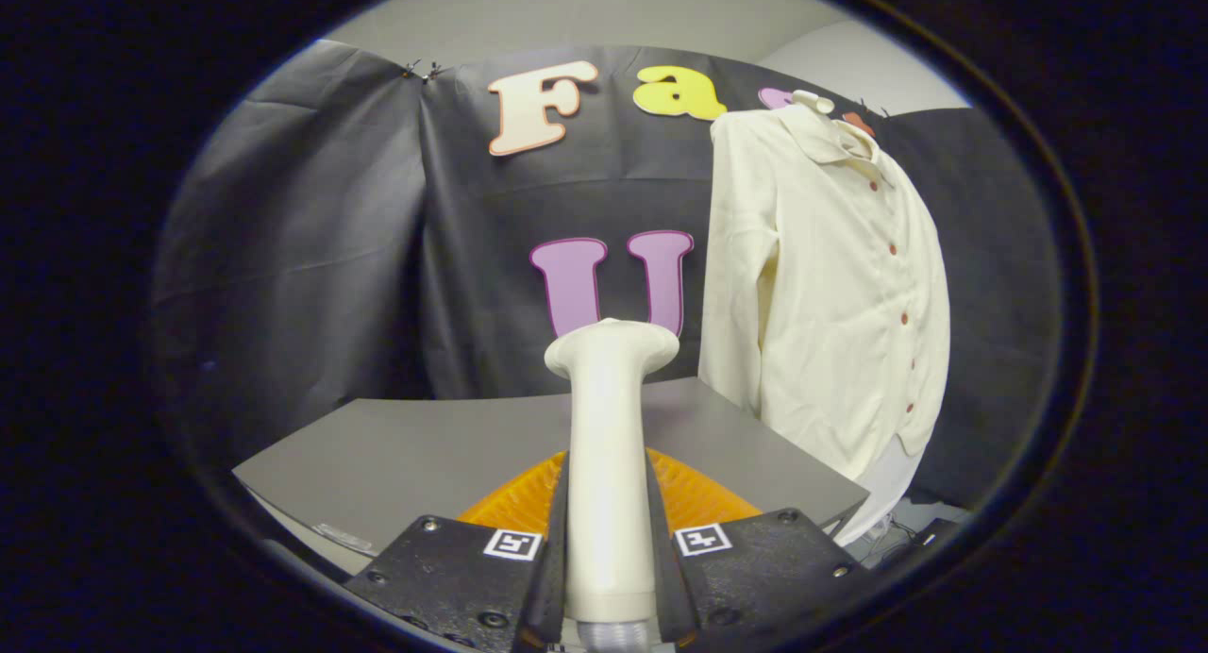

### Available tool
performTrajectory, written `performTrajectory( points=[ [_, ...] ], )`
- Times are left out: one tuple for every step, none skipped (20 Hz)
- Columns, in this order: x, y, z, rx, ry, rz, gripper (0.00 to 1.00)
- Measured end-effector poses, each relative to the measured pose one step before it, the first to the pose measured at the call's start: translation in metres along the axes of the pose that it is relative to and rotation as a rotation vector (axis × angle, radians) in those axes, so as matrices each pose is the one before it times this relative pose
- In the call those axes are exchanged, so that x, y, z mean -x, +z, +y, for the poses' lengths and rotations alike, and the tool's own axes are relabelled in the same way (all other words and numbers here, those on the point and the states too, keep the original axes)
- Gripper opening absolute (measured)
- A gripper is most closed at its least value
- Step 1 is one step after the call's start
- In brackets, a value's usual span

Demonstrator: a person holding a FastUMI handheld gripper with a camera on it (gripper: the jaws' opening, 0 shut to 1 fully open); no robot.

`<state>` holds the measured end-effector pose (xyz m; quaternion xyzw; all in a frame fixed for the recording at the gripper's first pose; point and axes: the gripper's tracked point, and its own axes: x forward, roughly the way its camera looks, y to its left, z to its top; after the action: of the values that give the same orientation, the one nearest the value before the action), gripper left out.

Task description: Iron the clothes twice with a garment steamer, once on the left side and once on the right side.

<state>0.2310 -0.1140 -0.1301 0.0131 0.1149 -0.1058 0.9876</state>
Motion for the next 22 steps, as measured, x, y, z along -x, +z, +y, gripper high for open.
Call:
performTrajectory(
  points=[
    [0.00809,0.00467,0.00075,-0.00291,0.02254,-0.01161,0.37],
    [0.00857,0.00601,0.00103,-0.00273,0.01606,-0.01581,0.37],
    [0.00727,0.00752,-0.00339,-0.00009,0.00181,-0.02504,0.37],
    [0.00746,0.00821,-0.00715,0.00263,-0.01207,-0.03017,0.37],
    [0.00447,0.00871,-0.00822,0.02056,-0.01137,-0.02695,0.37],
    [0.00497,0.00768,-0.00939,0.01725,-0.01082,-0.02488,0.37],
    [0.0023,0.00691,-0.00794,0.00361,-0.00736,-0.02044,0.37],
    [0.00278,0.00452,-0.01065,0.00368,-0.00874,-0.01041,0.37],
    [0.00164,0.00502,-0.01128,0.0004,-0.00933,-0.00389,0.37],
    [0.00115,0.0049,-0.01147,-0.00183,-0.00794,-0.00094,0.37],
    [0.00057,0.00677,-0.01117,-0.00502,-0.00526,-0.01026,0.37],
    [0.00102,0.0059,-0.01015,-0.00595,-0.00151,-0.00682,0.37],
    [-0.00006,0.00707,-0.01064,-0.00398,-0.00396,-0.01435,0.37],
    [-0.00063,0.00517,-0.01164,-0.00297,-0.00899,-0.01119,0.37],
    [-0.00194,0.00508,-0.01104,-0.00067,-0.01256,-0.01217,0.37],
    [-0.00342,0.00394,-0.01056,0.00034,-0.0133,-0.00869,0.37],
    [-0.00475,0.00382,-0.00926,0.00794,-0.00871,-0.00202,0.37],
    [-0.00352,0.00257,-0.00826,0.0,-0.00979,-0.00566,0.37],
    [-0.00468,0.00577,-0.00805,-0.0035,-0.01139,-0.01459,0.37],
    [-0.00394,0.00167,-0.00762,-0.00579,-0.00907,-0.00633,0.37],
    [-0.00534,0.00195,-0.00496,-0.00158,-0.00289,-0.00314,0.37],
    [-0.0044,0.00064,-0.00429,-0.00407,-0.00341,-0.00432,0.37]
  ],
)
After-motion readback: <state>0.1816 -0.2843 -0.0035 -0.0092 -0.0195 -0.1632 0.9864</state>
